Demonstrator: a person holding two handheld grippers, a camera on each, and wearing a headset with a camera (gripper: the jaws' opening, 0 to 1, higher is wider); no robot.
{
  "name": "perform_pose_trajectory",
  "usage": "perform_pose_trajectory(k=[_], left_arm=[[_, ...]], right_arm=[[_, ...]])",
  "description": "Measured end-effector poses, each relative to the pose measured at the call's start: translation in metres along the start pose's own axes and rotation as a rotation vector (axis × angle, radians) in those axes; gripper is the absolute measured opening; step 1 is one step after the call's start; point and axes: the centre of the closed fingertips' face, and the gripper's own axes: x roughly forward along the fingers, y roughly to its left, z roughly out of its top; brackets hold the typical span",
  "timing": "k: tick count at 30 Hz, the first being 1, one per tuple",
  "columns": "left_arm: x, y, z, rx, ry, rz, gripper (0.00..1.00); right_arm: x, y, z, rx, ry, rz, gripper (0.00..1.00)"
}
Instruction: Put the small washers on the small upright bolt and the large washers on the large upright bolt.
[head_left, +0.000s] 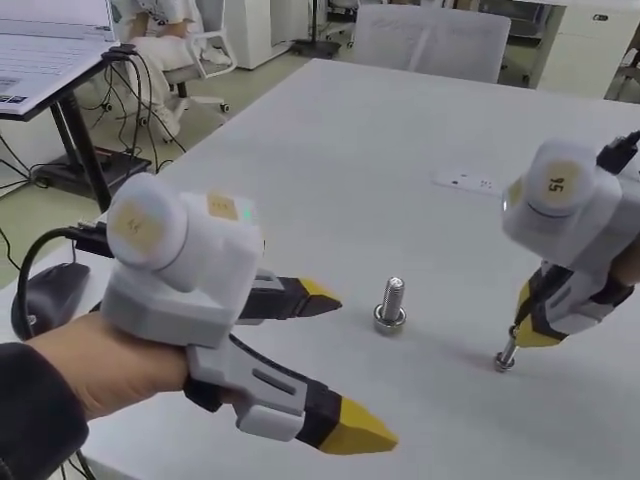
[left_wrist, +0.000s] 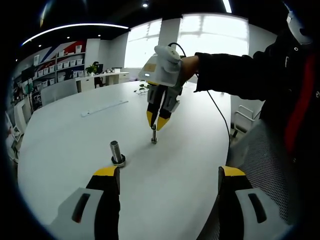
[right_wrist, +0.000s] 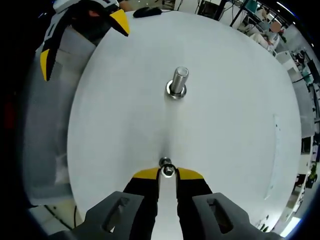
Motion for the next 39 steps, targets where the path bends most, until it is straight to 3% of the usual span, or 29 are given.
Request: perform_pose_trajectory(k=[16, 39], left_arm=[[0.001, 0.0, -0.001, -0.007, 0.005, -0.001, 0.8], [0.001, -0.001, -0.004, -0.013, 0.013, -0.004, 0.8]], right_arm=[[0.024, 0.005, -0.005, 0.019, 0.011, 0.041, 0.14], [0.032, 0.005, -0.008, 0.027, 0.003, 0.051, 0.18]])
